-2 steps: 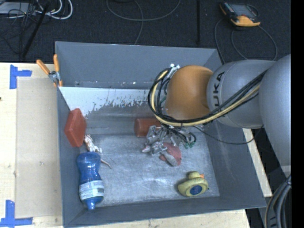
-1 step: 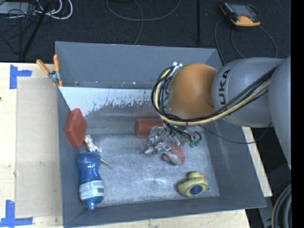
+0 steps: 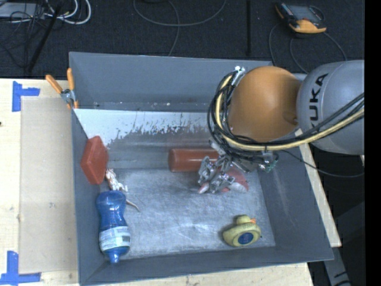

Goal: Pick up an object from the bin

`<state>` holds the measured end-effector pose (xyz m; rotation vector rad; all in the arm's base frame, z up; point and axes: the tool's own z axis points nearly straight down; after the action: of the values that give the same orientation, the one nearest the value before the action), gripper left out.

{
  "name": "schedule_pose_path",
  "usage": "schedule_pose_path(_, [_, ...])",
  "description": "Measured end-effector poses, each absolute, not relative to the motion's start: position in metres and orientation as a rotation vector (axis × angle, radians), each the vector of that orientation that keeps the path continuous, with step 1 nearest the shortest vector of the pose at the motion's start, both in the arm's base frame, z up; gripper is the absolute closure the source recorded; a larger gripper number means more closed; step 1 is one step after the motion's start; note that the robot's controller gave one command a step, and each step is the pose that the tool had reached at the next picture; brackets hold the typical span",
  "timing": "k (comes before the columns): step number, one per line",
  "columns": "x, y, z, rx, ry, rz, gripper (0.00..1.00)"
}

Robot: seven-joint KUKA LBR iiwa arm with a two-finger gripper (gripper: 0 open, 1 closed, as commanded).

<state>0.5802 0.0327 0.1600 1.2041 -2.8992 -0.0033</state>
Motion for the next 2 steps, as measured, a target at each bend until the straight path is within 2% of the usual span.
schedule_pose_path(1, [0.5729, -0.0024, 0.1898, 1.544, -2.737, -0.004, 1.0])
schedule_pose_path(2, [0.5729, -0.0025, 0.1897, 1.543, -2.738, -0.004, 1.0])
